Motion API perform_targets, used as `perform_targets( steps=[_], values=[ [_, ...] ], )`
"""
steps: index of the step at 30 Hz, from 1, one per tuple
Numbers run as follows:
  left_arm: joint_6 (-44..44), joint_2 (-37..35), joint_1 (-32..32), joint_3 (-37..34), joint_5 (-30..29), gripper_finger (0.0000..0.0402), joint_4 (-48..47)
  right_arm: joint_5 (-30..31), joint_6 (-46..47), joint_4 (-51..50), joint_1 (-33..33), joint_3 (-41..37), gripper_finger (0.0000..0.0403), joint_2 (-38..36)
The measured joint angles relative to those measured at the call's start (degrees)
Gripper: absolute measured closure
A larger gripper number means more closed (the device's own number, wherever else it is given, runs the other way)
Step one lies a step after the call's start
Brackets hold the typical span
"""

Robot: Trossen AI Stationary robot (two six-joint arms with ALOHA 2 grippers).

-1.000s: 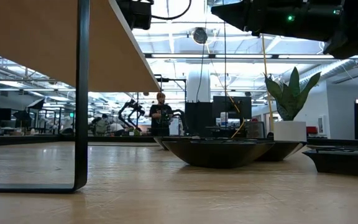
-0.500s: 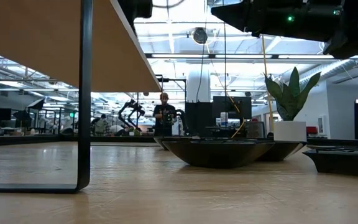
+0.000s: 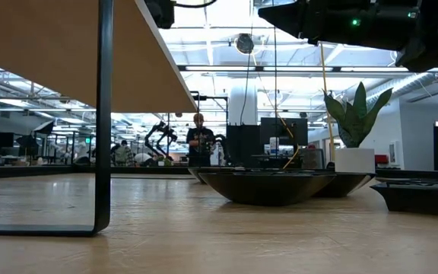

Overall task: Pick & Place Mini shaped plates
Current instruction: Stack the square plate on top of the square plate on the shelf

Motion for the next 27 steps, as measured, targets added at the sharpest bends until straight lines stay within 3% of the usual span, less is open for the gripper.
perform_targets(
  steps=[9,16,27],
  values=[
    [-1.3,0.1,0.0,0.0,-4.6,0.0247,-1.6,0.0,0.0,0.0,0.0,0.0,0.0190,0.0],
    [-2.0,1.5,0.0,-0.1,-0.5,0.0247,-1.4,0.0,0.0,0.0,0.0,0.0,0.0190,0.0],
    [-3.1,2.0,0.0,-0.2,-0.1,0.0247,-1.4,0.0,0.0,0.0,0.0,0.0,0.0190,0.0]
  ],
)
